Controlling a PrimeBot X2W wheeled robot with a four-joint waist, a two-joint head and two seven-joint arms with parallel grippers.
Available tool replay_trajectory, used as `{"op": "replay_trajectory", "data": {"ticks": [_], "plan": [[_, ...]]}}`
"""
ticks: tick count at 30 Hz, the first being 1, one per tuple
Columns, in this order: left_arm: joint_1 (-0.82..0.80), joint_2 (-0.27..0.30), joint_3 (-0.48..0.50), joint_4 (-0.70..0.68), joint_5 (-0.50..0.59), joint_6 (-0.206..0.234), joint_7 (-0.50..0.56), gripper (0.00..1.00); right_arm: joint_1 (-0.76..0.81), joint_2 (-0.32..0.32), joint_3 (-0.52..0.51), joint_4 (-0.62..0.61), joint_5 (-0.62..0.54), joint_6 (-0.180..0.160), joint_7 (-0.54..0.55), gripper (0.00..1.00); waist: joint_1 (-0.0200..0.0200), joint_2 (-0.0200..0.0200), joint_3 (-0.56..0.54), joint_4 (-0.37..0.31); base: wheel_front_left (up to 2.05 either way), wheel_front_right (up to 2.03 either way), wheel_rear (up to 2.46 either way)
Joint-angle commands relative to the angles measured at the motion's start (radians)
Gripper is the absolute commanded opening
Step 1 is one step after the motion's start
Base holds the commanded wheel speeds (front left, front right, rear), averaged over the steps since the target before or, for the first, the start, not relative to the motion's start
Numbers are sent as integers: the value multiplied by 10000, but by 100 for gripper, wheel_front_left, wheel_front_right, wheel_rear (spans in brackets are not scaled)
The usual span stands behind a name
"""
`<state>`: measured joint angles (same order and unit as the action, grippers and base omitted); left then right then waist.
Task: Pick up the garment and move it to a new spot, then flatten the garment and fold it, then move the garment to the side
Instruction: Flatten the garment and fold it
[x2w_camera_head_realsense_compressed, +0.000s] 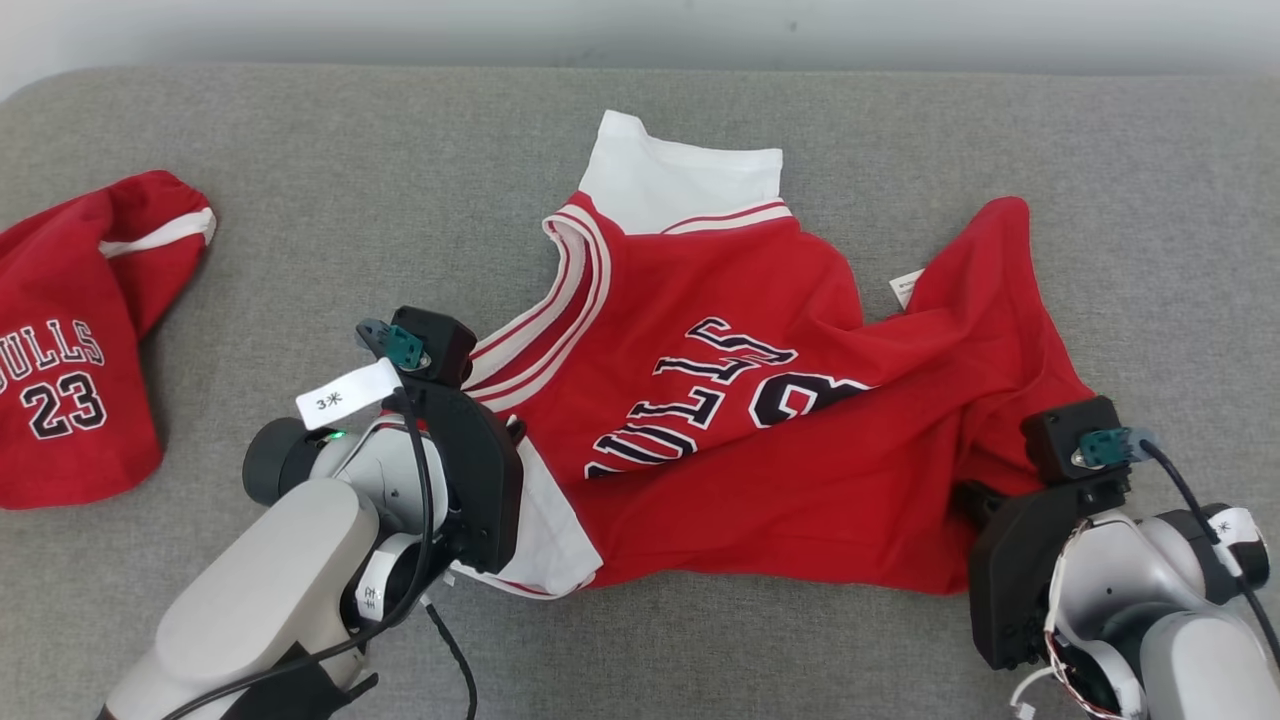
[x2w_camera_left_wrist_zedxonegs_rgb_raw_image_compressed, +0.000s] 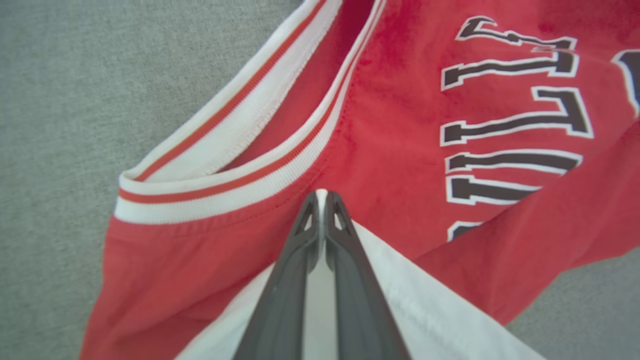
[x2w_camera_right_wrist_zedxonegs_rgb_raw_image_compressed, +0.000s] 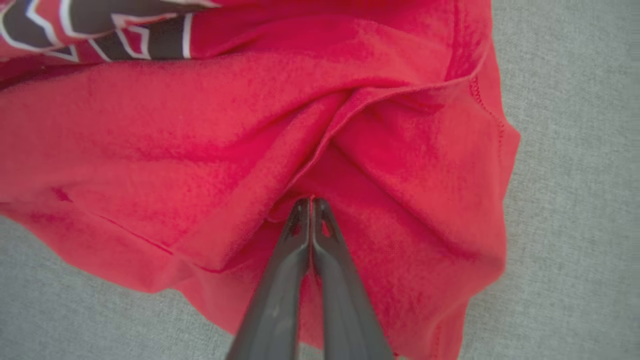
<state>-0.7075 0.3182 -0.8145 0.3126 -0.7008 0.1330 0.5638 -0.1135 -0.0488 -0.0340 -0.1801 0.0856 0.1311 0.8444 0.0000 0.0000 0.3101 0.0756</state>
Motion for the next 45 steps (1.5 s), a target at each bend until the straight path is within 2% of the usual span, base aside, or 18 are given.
{"op": "replay_trajectory", "data": {"ticks": [1,2,11,21,25,31,32,33,34,43,44,45], "plan": [[-121,79,29,-50,-20,47,-118,4,53,-30,-105,-138,23,-7,-44,0,0,0,-16,-52,0,0,0],[-131,85,79,-84,21,83,-217,0,35,-35,-178,-248,80,-7,-144,0,0,0,-26,-66,0,0,0],[220,153,940,-645,-76,587,-1802,0,22,-32,-1455,-1096,1090,-7,-1134,0,0,0,-256,-18,0,0,0],[1304,159,2511,-2332,-552,1423,-3996,0,404,-34,-2815,-1552,2460,-7,-1861,0,0,0,-654,60,0,0,0],[1860,287,2772,-3036,-643,1755,-4262,0,887,-29,-3181,-1352,2637,-7,-1382,0,0,0,-760,86,0,0,0],[2722,536,2452,-3571,-791,1976,-3759,0,1714,-34,-3162,-925,2559,-7,-332,0,0,0,-749,94,0,0,0],[2850,543,2373,-3593,-814,1991,-3693,0,1780,-34,-3157,-854,2527,-7,-237,16,0,0,-738,92,0,0,0],[2931,561,2312,-3615,-814,2003,-3634,0,1772,-35,-3164,-829,2507,-7,-205,96,0,0,-724,94,0,0,0],[2980,567,2254,-3623,-800,2007,-3597,0,1713,-38,-3129,-887,2384,-7,-238,100,0,0,-692,101,0,0,0],[2975,509,1952,-3405,-822,2049,-3243,0,852,-31,-2110,-1805,1461,-7,74,100,0,0,-602,134,0,0,0],[2948,513,1937,-3398,-820,2076,-3187,15,785,-32,-1994,-1881,1375,-7,160,100,0,0,-595,146,0,0,0],[2943,497,1940,-3396,-830,2108,-3142,100,756,-35,-1913,-1909,1304,-7,227,100,0,0,-596,163,0,0,0]]}}
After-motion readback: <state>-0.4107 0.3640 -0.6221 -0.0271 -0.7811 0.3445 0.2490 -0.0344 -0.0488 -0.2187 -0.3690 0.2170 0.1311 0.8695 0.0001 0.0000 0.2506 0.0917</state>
